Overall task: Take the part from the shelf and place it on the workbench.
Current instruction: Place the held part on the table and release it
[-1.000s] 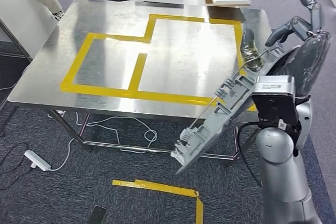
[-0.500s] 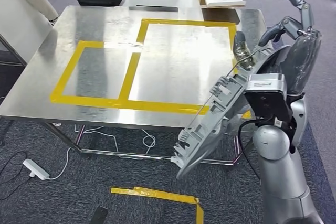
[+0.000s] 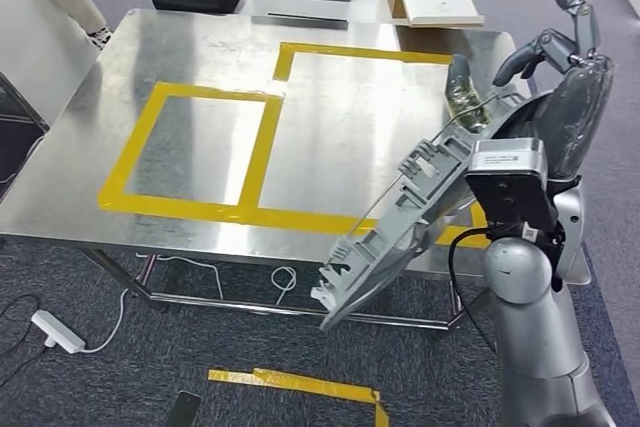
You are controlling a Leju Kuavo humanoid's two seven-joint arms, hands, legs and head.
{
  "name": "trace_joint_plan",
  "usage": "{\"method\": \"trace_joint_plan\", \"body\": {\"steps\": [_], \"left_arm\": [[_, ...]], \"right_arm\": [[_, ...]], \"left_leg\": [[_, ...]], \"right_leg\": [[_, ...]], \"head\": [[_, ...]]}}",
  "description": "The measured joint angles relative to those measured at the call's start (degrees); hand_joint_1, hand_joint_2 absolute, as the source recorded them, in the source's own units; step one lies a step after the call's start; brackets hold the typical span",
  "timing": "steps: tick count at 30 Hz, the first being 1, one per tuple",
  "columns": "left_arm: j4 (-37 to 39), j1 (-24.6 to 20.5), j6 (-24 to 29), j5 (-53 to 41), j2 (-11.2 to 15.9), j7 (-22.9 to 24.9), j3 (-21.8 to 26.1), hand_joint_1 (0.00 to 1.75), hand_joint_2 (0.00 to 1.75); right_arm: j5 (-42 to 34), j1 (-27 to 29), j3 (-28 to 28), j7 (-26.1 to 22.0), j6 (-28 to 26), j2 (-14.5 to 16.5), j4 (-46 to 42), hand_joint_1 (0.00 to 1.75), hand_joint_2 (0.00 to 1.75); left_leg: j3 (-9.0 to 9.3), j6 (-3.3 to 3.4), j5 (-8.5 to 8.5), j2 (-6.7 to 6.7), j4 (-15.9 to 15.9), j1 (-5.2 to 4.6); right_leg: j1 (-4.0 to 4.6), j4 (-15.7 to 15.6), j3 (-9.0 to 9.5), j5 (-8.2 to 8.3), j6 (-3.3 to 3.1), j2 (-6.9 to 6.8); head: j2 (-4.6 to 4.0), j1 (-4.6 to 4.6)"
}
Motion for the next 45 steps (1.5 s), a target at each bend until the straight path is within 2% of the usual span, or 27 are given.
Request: {"method": "trace_joint_plan", "body": {"steps": [2,3,4,6,7,8,11,13,16,17,18,19,21,22,23,26,28,29,32,33,34,35,37,38,40,43,45], "left_arm": [[0.00,0.07,-0.02,-0.01,-0.04,-0.01,0.00,0.00,1.75],[0.00,0.15,-0.02,-0.01,-0.05,0.00,0.00,0.00,1.75],[0.00,0.22,-0.02,-0.01,-0.06,0.01,0.00,0.00,1.75],[0.01,0.25,-0.02,-0.01,-0.11,0.01,0.00,0.00,1.75],[0.01,0.20,-0.06,-0.07,-0.14,0.04,0.00,0.00,1.75],[0.02,0.15,-0.19,-0.30,-0.18,0.15,-0.04,0.00,1.75],[0.03,-0.18,-0.84,-1.44,-0.31,1.06,-0.80,0.00,1.75],[0.04,-0.66,-0.95,-1.74,-0.37,1.49,-1.40,0.00,1.75],[0.07,-0.98,-0.96,-1.77,-0.46,1.82,-2.00,0.00,1.75],[0.07,-0.90,-0.98,-1.79,-0.47,1.90,-2.20,0.00,1.75],[0.08,-0.80,-1.00,-1.80,-0.48,1.93,-2.33,0.00,1.75],[0.08,-0.74,-1.02,-1.82,-0.48,1.96,-2.42,0.00,1.75],[0.09,-0.72,-1.02,-1.82,-0.46,1.96,-2.47,0.00,1.75],[0.11,-0.74,-1.01,-1.82,-0.45,1.96,-2.48,0.00,1.75],[0.13,-0.80,-1.01,-1.82,-0.43,1.96,-2.49,0.00,1.75],[0.17,-0.93,-1.07,-1.82,-0.42,1.96,-2.52,0.00,1.75],[0.17,-0.97,-1.09,-1.81,-0.48,1.96,-2.60,0.00,1.75],[0.18,-1.05,-1.08,-1.79,-0.53,2.00,-2.66,0.00,1.75],[0.20,-1.19,-0.85,-1.70,-0.66,2.50,-2.82,0.00,1.75],[0.20,-1.17,-0.72,-1.69,-0.68,2.72,-2.84,0.00,1.75],[0.20,-1.16,-0.60,-1.66,-0.70,2.89,-2.86,0.00,1.75],[0.20,-1.17,-0.49,-1.62,-0.73,3.07,-2.89,0.00,1.75],[0.20,-1.25,-0.28,-1.54,-0.85,3.29,-3.02,0.00,1.75],[0.20,-1.31,-0.22,-1.50,-0.90,3.41,-3.12,0.00,1.75],[0.21,-1.38,-0.21,-1.48,-0.99,3.52,-3.32,0.00,1.75],[0.22,-1.46,-0.63,-1.53,-1.04,3.55,-3.76,0.00,1.75],[0.22,-1.55,-1.08,-1.56,-1.02,3.46,-3.92,0.00,1.75]], "right_arm": [[-0.01,0.27,0.08,0.01,0.01,-0.02,0.14,1.75,1.75],[-0.01,0.39,0.10,0.02,0.01,-0.04,0.21,1.75,1.75],[-0.01,0.42,0.13,0.02,0.01,-0.06,0.26,1.75,1.75],[-0.02,0.38,0.14,0.02,0.01,-0.11,0.31,1.75,1.75],[0.12,0.27,0.16,0.14,0.13,-0.12,0.32,1.75,1.75],[0.60,-0.14,0.29,0.78,0.83,-0.06,0.47,1.75,1.75],[3.64,-4.53,1.42,4.80,4.61,0.61,3.25,1.75,1.75],[4.94,-8.37,2.29,6.29,5.49,1.59,6.15,1.75,1.75],[5.33,-11.89,3.43,6.72,5.51,2.79,9.33,1.75,1.75],[5.40,-12.35,3.71,6.76,5.51,2.97,10.09,1.75,1.75],[5.45,-12.59,3.92,6.79,5.49,3.08,10.65,1.75,1.75],[5.50,-12.77,4.07,6.80,5.47,3.17,11.08,1.75,1.75],[5.52,-13.23,4.26,6.81,5.43,3.41,11.71,1.75,1.75],[5.52,-13.53,4.33,6.82,5.40,3.54,12.00,1.75,1.75],[5.52,-13.78,4.42,6.84,5.37,3.66,12.26,1.75,1.75],[5.52,-14.10,4.82,6.90,5.32,3.88,12.91,1.75,1.75],[5.52,-14.36,5.13,6.90,5.34,4.02,13.27,1.75,1.75],[5.54,-14.56,5.29,6.93,5.35,4.05,13.46,1.75,1.75],[5.64,-14.77,5.78,7.22,5.43,4.05,14.30,1.75,1.75],[5.67,-14.71,5.92,7.33,5.45,4.05,14.60,1.75,1.75],[5.70,-14.68,6.05,7.43,5.47,4.06,14.88,1.75,1.75],[5.76,-14.72,6.21,7.50,5.49,4.09,15.14,1.75,1.75],[5.95,-14.96,6.55,7.64,5.51,4.19,15.57,1.75,1.75],[6.06,-15.14,6.72,7.74,5.57,4.29,15.78,1.75,1.75],[6.21,-15.34,6.95,7.92,5.78,4.49,16.21,1.75,1.75],[6.49,-15.41,7.11,8.04,6.14,4.92,16.91,1.75,1.75],[6.78,-15.54,7.27,8.10,6.23,5.38,17.43,1.75,1.75]], "left_leg": [[0.57,0.16,-0.64,-0.04,0.02,-0.04],[1.08,0.15,-1.03,-0.10,0.04,-0.06],[1.73,0.08,-1.48,-0.19,0.04,-0.08],[3.21,-0.21,-2.50,-0.34,0.03,-0.17],[3.69,-0.43,-2.91,-0.38,0.07,-0.24],[3.89,-0.67,-3.20,-0.36,0.11,-0.30],[3.63,-1.46,-3.62,0.04,0.19,-0.43],[2.83,-2.17,-4.81,0.18,2.07,-0.43],[-2.75,-3.13,-8.67,0.20,12.26,0.03],[-4.69,-3.31,-9.12,0.20,15.14,0.17],[-5.80,-3.40,-8.41,0.20,16.19,0.25],[-5.92,-3.42,-6.49,0.21,15.08,0.31],[-3.90,-3.21,-1.24,0.20,8.63,0.37],[-2.71,-3.00,0.53,0.19,5.45,0.30],[-1.79,-2.73,1.17,0.18,3.15,0.21],[-1.10,-1.86,0.29,0.07,1.12,0.08],[-0.87,-1.28,0.25,-0.03,0.71,0.27],[-0.70,-0.97,0.24,-0.05,0.54,0.37],[-0.54,-0.35,-0.04,-0.06,0.53,0.26],[-0.48,-0.28,-0.13,-0.08,0.54,0.20],[-0.37,-0.26,-0.23,-0.13,0.55,0.16],[-0.17,-0.32,-0.36,-0.21,0.56,0.12],[0.21,-0.64,-0.72,-0.38,0.63,-0.02],[0.23,-0.89,-0.82,-0.42,0.69,-0.08],[0.02,-1.43,-0.78,-0.40,0.73,-0.16],[-0.30,-2.34,-1.48,-0.26,1.47,-0.05],[-2.58,-3.01,-3.98,-0.14,6.29,0.12]], "right_leg": [[0.00,6.70,-4.83,-1.14,0.14,0.00],[0.00,7.12,-5.88,0.15,0.13,0.00],[0.00,5.27,-5.80,2.63,0.03,-0.01],[0.12,-2.09,-3.36,8.36,-0.36,-0.06],[0.23,-5.18,-1.95,9.94,-0.63,-0.10],[0.35,-7.24,-0.93,10.33,-0.93,-0.13],[0.25,-8.75,-0.20,9.24,-1.71,0.24],[-0.11,-9.11,0.18,9.07,-2.22,0.28],[-0.23,-9.29,0.91,8.56,-2.83,-0.06],[-0.22,-9.29,1.13,8.37,-2.89,-0.10],[-0.22,-9.28,1.38,8.16,-2.88,-0.10],[-0.22,-9.27,1.69,7.93,-2.82,-0.07],[-0.22,-9.28,2.40,7.40,-2.56,0.01],[-0.13,-9.23,2.62,7.16,-2.33,0.09],[-0.05,-9.19,2.67,7.00,-2.06,0.14],[0.05,-9.23,2.31,6.81,-1.12,0.02],[-0.01,-7.82,1.44,5.72,-0.62,-0.14],[-0.03,-5.42,0.18,4.50,-0.47,-0.17],[-0.04,5.39,-5.83,0.67,-0.31,-0.19],[-0.04,7.13,-7.14,0.71,-0.30,-0.19],[-0.04,6.66,-7.37,1.94,-0.37,-0.20],[-0.03,4.04,-6.50,4.15,-0.52,-0.20],[0.12,-3.66,-3.10,8.43,-0.97,-0.23],[0.24,-6.62,-1.60,9.31,-1.20,-0.24],[0.51,-8.54,-0.44,9.11,-1.56,-0.15],[0.15,-9.27,0.00,9.10,-2.18,-0.07],[-0.04,-9.56,0.46,9.05,-2.63,-0.18]], "head": [[0.00,0.00],[0.00,0.01],[0.00,0.02],[0.00,0.02],[0.00,0.02],[0.00,0.03],[0.00,0.07],[0.00,-0.10],[0.00,-0.36],[0.00,-0.36],[0.00,-0.36],[0.00,-0.38],[0.00,-0.36],[0.00,-0.34],[0.00,-0.36],[0.01,-0.37],[0.01,-0.21],[0.01,-0.13],[0.00,0.02],[0.00,0.03],[0.00,0.04],[0.00,0.03],[0.00,0.02],[0.00,0.05],[0.00,0.03],[0.00,-0.03],[0.00,-0.17]]}}
